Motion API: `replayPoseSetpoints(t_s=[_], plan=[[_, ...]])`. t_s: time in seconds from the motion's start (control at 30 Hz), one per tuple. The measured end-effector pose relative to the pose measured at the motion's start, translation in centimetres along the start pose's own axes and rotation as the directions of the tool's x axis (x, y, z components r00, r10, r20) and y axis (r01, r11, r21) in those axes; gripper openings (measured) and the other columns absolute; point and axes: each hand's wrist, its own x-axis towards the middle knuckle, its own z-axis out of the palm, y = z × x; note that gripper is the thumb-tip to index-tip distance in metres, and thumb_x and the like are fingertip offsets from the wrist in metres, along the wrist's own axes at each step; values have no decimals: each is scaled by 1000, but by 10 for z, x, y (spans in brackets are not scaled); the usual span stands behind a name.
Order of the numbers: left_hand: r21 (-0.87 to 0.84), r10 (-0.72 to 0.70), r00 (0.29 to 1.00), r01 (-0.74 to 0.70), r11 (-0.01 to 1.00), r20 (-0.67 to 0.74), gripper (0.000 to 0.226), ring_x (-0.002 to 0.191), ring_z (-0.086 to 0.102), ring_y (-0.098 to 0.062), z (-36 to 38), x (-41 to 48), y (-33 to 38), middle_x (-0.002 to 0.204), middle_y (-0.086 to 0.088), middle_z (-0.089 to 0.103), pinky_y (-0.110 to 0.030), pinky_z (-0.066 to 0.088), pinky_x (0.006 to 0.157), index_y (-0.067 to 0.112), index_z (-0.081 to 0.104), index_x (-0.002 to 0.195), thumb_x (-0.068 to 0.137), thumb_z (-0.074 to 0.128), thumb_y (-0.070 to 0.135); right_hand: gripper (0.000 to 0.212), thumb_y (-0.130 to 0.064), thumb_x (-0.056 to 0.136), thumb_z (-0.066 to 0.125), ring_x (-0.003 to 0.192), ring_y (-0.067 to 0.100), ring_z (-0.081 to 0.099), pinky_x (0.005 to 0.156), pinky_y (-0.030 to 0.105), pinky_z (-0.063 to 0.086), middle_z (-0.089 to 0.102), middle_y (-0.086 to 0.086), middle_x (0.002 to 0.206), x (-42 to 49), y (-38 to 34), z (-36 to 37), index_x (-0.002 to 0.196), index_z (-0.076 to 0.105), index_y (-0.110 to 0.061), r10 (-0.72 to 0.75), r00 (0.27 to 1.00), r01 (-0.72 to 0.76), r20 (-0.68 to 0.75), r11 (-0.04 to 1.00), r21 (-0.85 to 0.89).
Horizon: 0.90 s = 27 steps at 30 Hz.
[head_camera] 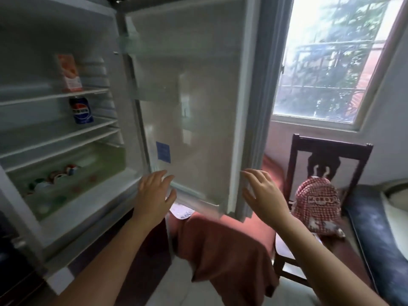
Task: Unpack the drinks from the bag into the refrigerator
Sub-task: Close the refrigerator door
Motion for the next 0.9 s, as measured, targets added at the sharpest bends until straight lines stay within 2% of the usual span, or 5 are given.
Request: replayPoseSetpoints(t_s=[0.27, 0.4, 0.5, 0.7, 0.9], plan=[[-52, 53, 997, -55, 997, -48, 56, 112, 55, -33, -4, 24, 42, 121, -17, 60, -50, 41, 97, 8, 57, 118, 78, 32, 39, 47, -15, 86, 57, 124, 32, 44, 105, 37, 34, 51, 16, 132, -10, 35, -6, 130, 45, -4, 161, 987, -161, 8, 979, 126], [-4, 83, 986, -84, 996, -147, 54, 113, 45, -30, -10, 56, 68, 123, -22, 56, -50, 43, 95, 8, 47, 126, 75, 51, 27, 58, -18, 87, 57, 131, 29, 37, 109, 34, 29, 41, 14, 142, 8, 59, -9, 138, 33, -7, 160, 986, -164, 36, 972, 170], [42, 69, 990, -65, 997, -120, 67, 128, 40, -36, -13, 81, 86, 141, -21, 41, -49, 31, 107, 8, 39, 136, 75, 66, 15, 67, -19, 88, 55, 137, 28, 29, 112, 32, 23, 28, 12, 150, 35, 76, -14, 143, 20, -7, 150, 986, -160, 69, 966, 200], [106, 56, 998, -52, 993, -31, 75, 144, 2, -20, -20, 125, 107, 157, -2, 5, -44, 6, 118, 16, 5, 147, 89, 52, 28, 74, -16, 89, 50, 143, 26, 13, 115, 30, 15, 7, 15, 156, 89, 101, -15, 144, 2, 1, 117, 981, -147, 157, 970, 192], [126, -2, 1000, 3, 992, -11, 62, 143, 11, -18, -17, 134, 112, 152, 0, 26, -42, 4, 117, 21, 18, 144, 91, 47, 33, 71, -15, 91, 47, 143, 25, 12, 114, 29, 14, 6, 16, 155, 112, 115, -14, 143, 2, 2, 69, 984, -108, 164, 963, 245]])
